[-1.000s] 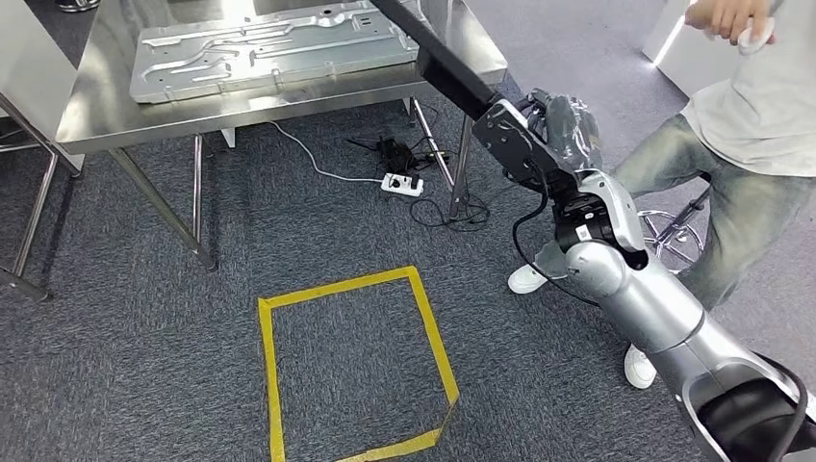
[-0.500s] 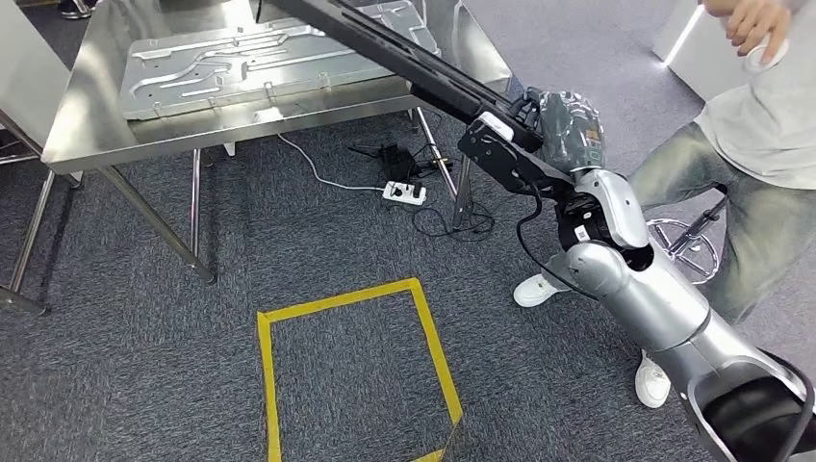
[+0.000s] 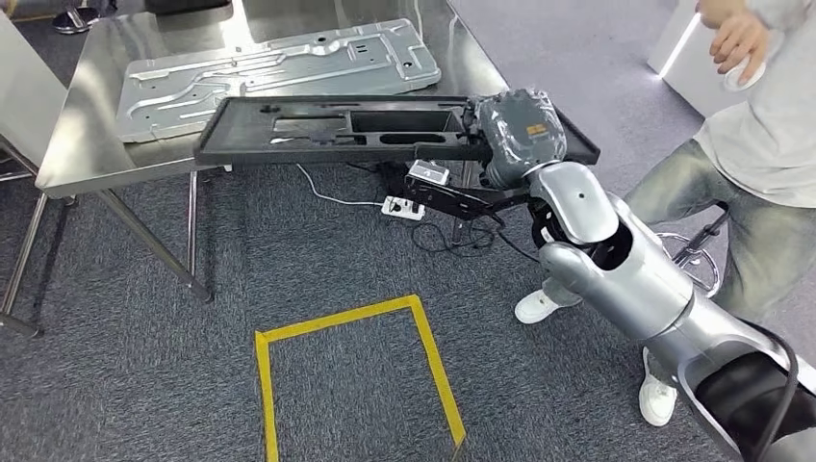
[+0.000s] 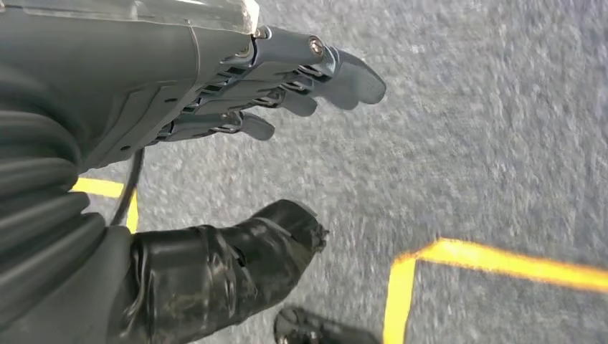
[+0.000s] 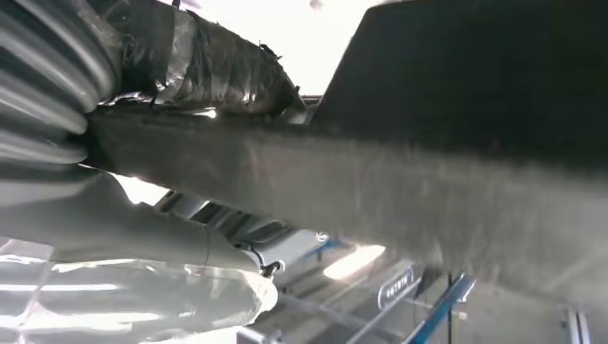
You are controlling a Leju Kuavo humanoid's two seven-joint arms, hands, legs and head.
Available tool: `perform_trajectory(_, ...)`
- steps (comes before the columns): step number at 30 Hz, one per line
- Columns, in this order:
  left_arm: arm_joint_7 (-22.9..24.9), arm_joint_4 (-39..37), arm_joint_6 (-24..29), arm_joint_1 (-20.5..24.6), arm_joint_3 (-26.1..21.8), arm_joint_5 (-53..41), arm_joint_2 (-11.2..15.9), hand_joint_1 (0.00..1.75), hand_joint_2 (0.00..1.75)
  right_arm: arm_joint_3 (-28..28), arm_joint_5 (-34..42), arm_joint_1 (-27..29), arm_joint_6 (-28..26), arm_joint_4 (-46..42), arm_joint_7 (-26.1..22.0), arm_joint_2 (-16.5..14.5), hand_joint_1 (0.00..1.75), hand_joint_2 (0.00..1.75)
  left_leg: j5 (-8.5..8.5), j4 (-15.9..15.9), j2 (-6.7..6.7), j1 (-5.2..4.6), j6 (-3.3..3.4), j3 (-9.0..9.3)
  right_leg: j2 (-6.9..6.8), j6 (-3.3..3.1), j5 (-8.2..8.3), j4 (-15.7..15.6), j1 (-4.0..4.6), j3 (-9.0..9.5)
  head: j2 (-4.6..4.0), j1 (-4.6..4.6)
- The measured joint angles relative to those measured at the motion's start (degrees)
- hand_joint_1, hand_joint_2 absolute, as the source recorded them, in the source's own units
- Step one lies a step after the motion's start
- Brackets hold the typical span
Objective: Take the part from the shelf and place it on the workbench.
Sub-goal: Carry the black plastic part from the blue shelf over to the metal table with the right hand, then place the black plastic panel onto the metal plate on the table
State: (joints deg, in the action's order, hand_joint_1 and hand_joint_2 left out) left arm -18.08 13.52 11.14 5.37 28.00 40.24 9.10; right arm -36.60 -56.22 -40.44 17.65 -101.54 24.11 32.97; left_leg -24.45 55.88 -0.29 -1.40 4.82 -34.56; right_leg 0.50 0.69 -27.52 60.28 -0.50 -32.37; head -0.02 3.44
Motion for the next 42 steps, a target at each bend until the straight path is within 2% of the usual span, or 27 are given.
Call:
perform_trajectory(1, 0.02, 0.01, -0.07, -0.02, 0.01, -0.03, -0.02, 0.0, 1.75, -0.43, -0.2, -0.58, 0.64, 0.0, -0.35, 0.15, 1.75, 1.75, 0.05, -0.42, 0.03, 0.21, -0.03, 0.73, -0.05, 0.17, -1.09, 1.84, -0.05, -0.91, 0.0, 0.06)
perform_trajectory(3, 0.09, 0.01, -0.18, 0.08, 0.13, -0.13, -0.07, 0.0, 1.75, -1.36, -0.42, -1.59, 2.24, 0.01, -1.27, 0.4, 1.75, 1.75, -0.31, -0.47, 0.08, 0.34, -0.12, 1.28, -0.12, 0.59, -3.88, 8.03, -0.26, -4.54, 0.0, 0.18)
perform_trajectory(4, 0.11, 0.01, -0.23, 0.1, 0.24, -0.21, -0.13, 0.0, 1.75, -1.88, -0.48, -1.91, 3.13, 0.03, -1.73, 0.49, 1.75, 1.75, -0.64, -0.35, 0.07, 0.39, -0.18, 1.48, -0.13, 0.81, -4.76, 10.91, -0.4, -6.53, 0.0, 0.16)
perform_trajectory(5, 0.14, 0.01, -0.25, 0.07, 0.38, -0.34, -0.22, 0.0, 1.75, -2.5, -0.55, -2.16, 3.93, 0.1, -2.18, 0.59, 1.75, 1.75, -1.04, -0.17, 0.04, 0.46, -0.32, 1.75, -0.16, 1.11, -4.71, 12.36, -0.57, -7.88, 0.0, 0.15)
perform_trajectory(6, 0.19, 0.01, -0.25, 0.02, 0.54, -0.48, -0.33, 0.0, 1.75, -3.2, -0.63, -2.45, 4.66, 0.21, -2.62, 0.73, 1.75, 1.75, -1.54, 0.15, 0.01, 0.59, -0.53, 2.04, -0.2, 1.47, -3.48, 11.78, -0.76, -8.29, 0.0, 0.15)
perform_trajectory(8, 0.35, 0.0, -0.15, -0.03, 0.77, -0.84, -0.43, 0.0, 1.75, -4.48, -0.77, -3.07, 5.69, 0.41, -3.34, 1.09, 1.75, 1.75, -2.87, 1.26, -0.05, 1.02, -1.2, 2.58, -0.26, 2.1, 1.02, 6.13, -1.15, -6.78, 0.0, 0.16)
perform_trajectory(9, 0.45, -0.01, -0.04, 0.0, 0.83, -0.97, -0.33, 0.0, 1.75, -5.02, -0.81, -3.34, 6.07, 0.5, -3.6, 1.25, 1.75, 1.75, -3.54, 1.94, -0.08, 1.18, -1.61, 2.68, -0.25, 2.37, 2.33, 3.27, -1.16, -6.0, 0.0, 0.15)
perform_trajectory(11, 0.66, -0.02, 0.18, 0.05, 0.95, -1.15, -0.12, 0.0, 1.75, -6.06, -0.96, -3.84, 6.64, 0.63, -3.96, 1.69, 1.75, 1.75, -4.62, 3.06, -0.11, 1.23, -2.46, 2.33, -0.25, 1.74, 2.46, 0.9, -0.98, -5.36, 0.0, 0.18)
perform_trajectory(13, 0.9, -0.02, 0.4, 0.06, 1.08, -1.18, 0.17, 0.0, 1.75, -7.0, -1.25, -4.15, 7.09, 0.75, -4.25, 2.18, 1.75, 1.75, -5.27, 3.67, -0.11, 1.1, -3.1, 2.19, -0.28, 0.42, 1.99, 1.03, -0.87, -5.29, 0.0, 0.24)
perform_trajectory(15, 1.11, -0.02, 0.63, 0.13, 1.13, -1.17, 0.54, 0.0, 1.75, -7.53, -1.73, -4.32, 7.5, 0.82, -4.6, 2.73, 1.75, 1.75, -5.82, 5.1, -0.05, 1.2, -3.63, 1.92, -0.24, -0.32, 1.87, 0.91, -1.02, -4.66, 0.0, 0.19)
perform_trajectory(17, 1.27, -0.02, 0.86, 0.29, 1.15, -1.16, 0.9, 0.0, 1.75, -7.82, -2.24, -4.59, 7.93, 0.83, -4.8, 3.32, 1.75, 1.75, -7.31, 9.97, 0.03, 1.47, -4.29, -0.78, -0.24, -0.81, 1.34, 0.74, -1.12, -3.83, 0.0, 0.11)
perform_trajectory(19, 1.45, -0.02, 1.03, 0.28, 1.18, -1.11, 1.17, 0.0, 1.75, -8.1, -2.6, -4.68, 8.28, 0.84, -4.82, 3.85, 1.75, 1.75, -9.26, 16.46, 0.04, 1.66, -4.78, -5.16, -0.2, -0.98, 0.65, 0.7, -1.08, -3.12, 0.01, 0.1)
perform_trajectory(20, 1.55, -0.02, 1.09, 0.19, 1.19, -1.08, 1.22, 0.0, 1.75, -8.27, -2.7, -4.68, 8.36, 0.84, -4.81, 4.11, 1.75, 1.75, -9.38, 18.26, 0.04, 1.69, -4.82, -6.87, -0.13, -0.97, 0.27, 0.7, -1.03, -2.68, 0.01, 0.11)
perform_trajectory(21, 1.66, -0.02, 1.12, 0.08, 1.19, -1.05, 1.25, 0.0, 1.75, -8.44, -2.77, -4.67, 8.38, 0.85, -4.81, 4.37, 1.75, 1.75, -8.4, 18.2, 0.04, 1.69, -4.7, -7.71, -0.05, -0.96, -0.14, 0.7, -0.97, -2.16, 0.01, 0.11)
perform_trajectory(22, 1.76, -0.02, 1.16, 0.0, 1.2, -1.03, 1.28, 0.0, 1.75, -8.57, -2.85, -4.66, 8.36, 0.85, -4.79, 4.62, 1.75, 1.75, -6.23, 16.07, 0.03, 1.64, -4.39, -7.53, 0.02, -0.92, -0.59, 0.69, -0.87, -1.51, 0.0, 0.11)
perform_trajectory(24, 1.99, -0.02, 1.24, -0.04, 1.2, -1.01, 1.55, 0.0, 1.75, -8.67, -3.07, -4.63, 8.27, 0.84, -4.61, 5.03, 1.75, 1.75, -1.35, 9.18, 0.02, 1.33, -3.37, -5.53, 0.09, -0.83, -1.44, 0.41, -0.71, -0.14, 0.0, 0.15)
perform_trajectory(25, 2.09, -0.02, 1.27, -0.03, 1.2, -0.98, 1.7, 0.0, 1.75, -8.68, -3.21, -4.58, 8.15, 0.84, -4.42, 5.22, 1.75, 1.75, -0.32, 6.63, 0.0, 1.02, -2.82, -4.62, 0.16, -0.66, -1.66, 0.02, -0.75, 0.43, 0.0, 0.16)
perform_trajectory(28, 2.21, -0.02, 1.46, -0.03, 1.2, -0.8, 2.06, 0.0, 1.75, -8.69, -3.83, -3.91, 7.51, 0.84, -3.66, 5.9, 1.75, 1.75, -0.4, 3.05, -0.12, 0.16, -1.4, -2.53, 0.32, 0.28, -1.22, -1.09, -0.87, 1.56, 0.0, 0.12)
perform_trajectory(30, 2.18, -0.02, 1.67, -0.15, 1.2, -0.67, 2.18, 0.0, 1.75, -8.62, -4.44, -3.15, 6.93, 0.83, -3.28, 6.6, 1.75, 1.75, 0.06, 1.06, -0.11, 0.43, -1.14, -0.51, 0.2, 0.78, -1.14, -0.7, -0.78, 2.09, 0.0, 0.17)
perform_trajectory(31, 2.15, -0.02, 1.74, -0.19, 1.2, -0.62, 2.15, 0.0, 1.75, -8.51, -4.77, -2.82, 6.5, 0.82, -3.1, 6.98, 1.75, 1.75, 0.03, 0.41, -0.08, 0.59, -1.09, 0.42, 0.12, 0.93, -1.69, 0.23, -0.73, 1.88, 0.0, 0.2)
perform_trajectory(32, 2.13, -0.02, 1.8, -0.14, 1.21, -0.6, 2.12, 0.0, 1.75, -8.26, -5.07, -2.44, 5.96, 0.82, -2.92, 7.31, 1.75, 1.75, -0.06, -0.02, -0.06, 0.76, -1.01, 1.09, 0.05, 1.07, -2.93, 2.55, -0.74, 0.7, 0.0, 0.22)
perform_trajectory(35, 2.12, -0.02, 1.87, -0.07, 1.22, -0.5, 1.92, 0.0, 1.75, -7.28, -5.93, -0.77, 4.56, 0.81, -2.48, 7.96, 1.75, 1.75, -0.89, -0.04, -0.1, 0.74, -0.78, 2.02, 0.0, 1.62, -6.69, 12.33, -0.63, -5.75, 0.0, 0.25)
perform_trajectory(36, 2.14, -0.02, 1.87, -0.15, 1.22, -0.43, 1.83, 0.0, 1.75, -6.98, -6.29, -0.14, 4.2, 0.81, -2.36, 8.15, 1.75, 1.75, -1.25, 0.08, -0.1, 0.75, -0.82, 2.36, -0.02, 1.82, -6.47, 13.54, -0.64, -7.2, 0.0, 0.25)
perform_trajectory(37, 2.16, -0.02, 1.9, -0.21, 1.22, -0.33, 1.75, 0.0, 1.75, -6.64, -6.72, 0.43, 3.76, 0.81, -2.22, 8.34, 1.75, 1.75, -1.67, 0.29, -0.11, 0.79, -0.89, 2.75, -0.05, 1.96, -5.04, 12.74, -0.66, -7.68, 0.01, 0.26)
perform_trajectory(39, 2.21, -0.02, 2.14, -0.23, 1.22, -0.15, 1.64, 0.0, 1.75, -5.52, -7.63, 1.44, 2.46, 0.63, -1.74, 8.73, 1.75, 1.75, -2.73, 0.98, -0.16, 0.89, -1.16, 3.44, -0.18, 2.1, 0.13, 6.36, -0.73, -6.24, 0.01, 0.27)
perform_trajectory(40, 2.25, -0.02, 2.37, -0.19, 1.22, -0.09, 1.61, 0.0, 1.75, -4.79, -8.07, 1.91, 1.61, 0.5, -1.46, 8.89, 1.75, 1.75, -3.28, 1.46, -0.2, 0.88, -1.39, 3.61, -0.25, 2.04, 1.9, 3.13, -0.69, -5.4, 0.01, 0.23)
perform_trajectory(42, 2.4, -0.02, 2.95, -0.14, 1.22, -0.05, 1.57, 0.0, 1.75, -3.45, -8.68, 2.76, 0.08, 0.05, -0.95, 9.19, 1.75, 1.75, -4.09, 2.38, -0.23, 0.76, -1.94, 3.26, -0.37, 1.24, 3.27, -0.21, -0.53, -4.7, 0.0, 0.2)
